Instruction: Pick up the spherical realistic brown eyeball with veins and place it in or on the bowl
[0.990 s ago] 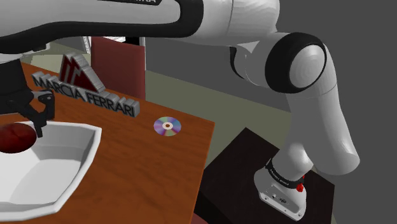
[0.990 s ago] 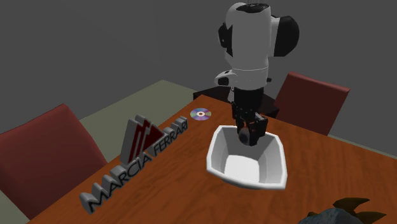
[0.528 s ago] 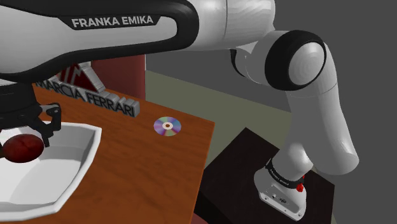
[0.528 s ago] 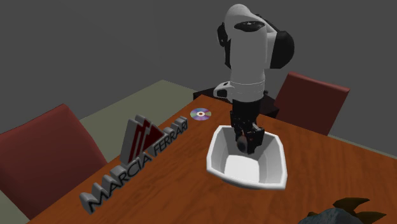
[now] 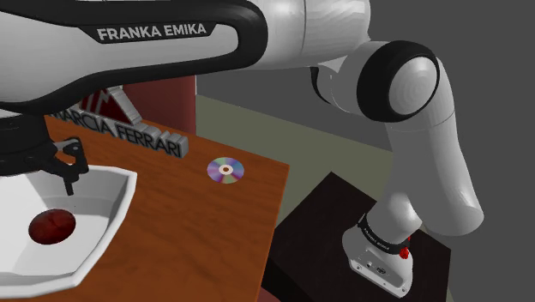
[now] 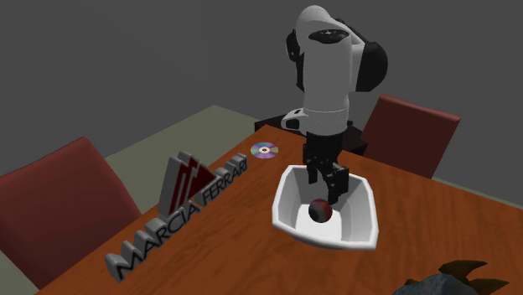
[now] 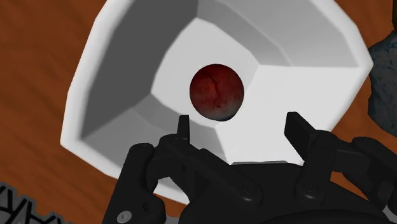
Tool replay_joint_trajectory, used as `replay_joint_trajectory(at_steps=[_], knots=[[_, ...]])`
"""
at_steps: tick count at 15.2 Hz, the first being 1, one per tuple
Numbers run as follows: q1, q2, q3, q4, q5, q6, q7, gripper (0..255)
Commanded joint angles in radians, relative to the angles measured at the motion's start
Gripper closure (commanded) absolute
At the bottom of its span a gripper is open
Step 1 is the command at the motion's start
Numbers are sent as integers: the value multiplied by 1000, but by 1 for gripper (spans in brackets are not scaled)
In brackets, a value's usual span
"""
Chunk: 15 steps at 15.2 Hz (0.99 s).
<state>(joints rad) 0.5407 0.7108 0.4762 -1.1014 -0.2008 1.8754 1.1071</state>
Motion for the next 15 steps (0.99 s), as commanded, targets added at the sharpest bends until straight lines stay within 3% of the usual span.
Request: replay_joint_trajectory(at_steps=[1,4,8,15], knots=[[0,0,0,0,0,0,0,0],[0,0,0,0,0,0,0,0],[8,-15,4,106,7,-118,-9,0],[8,-15,4,106,7,-118,-9,0]])
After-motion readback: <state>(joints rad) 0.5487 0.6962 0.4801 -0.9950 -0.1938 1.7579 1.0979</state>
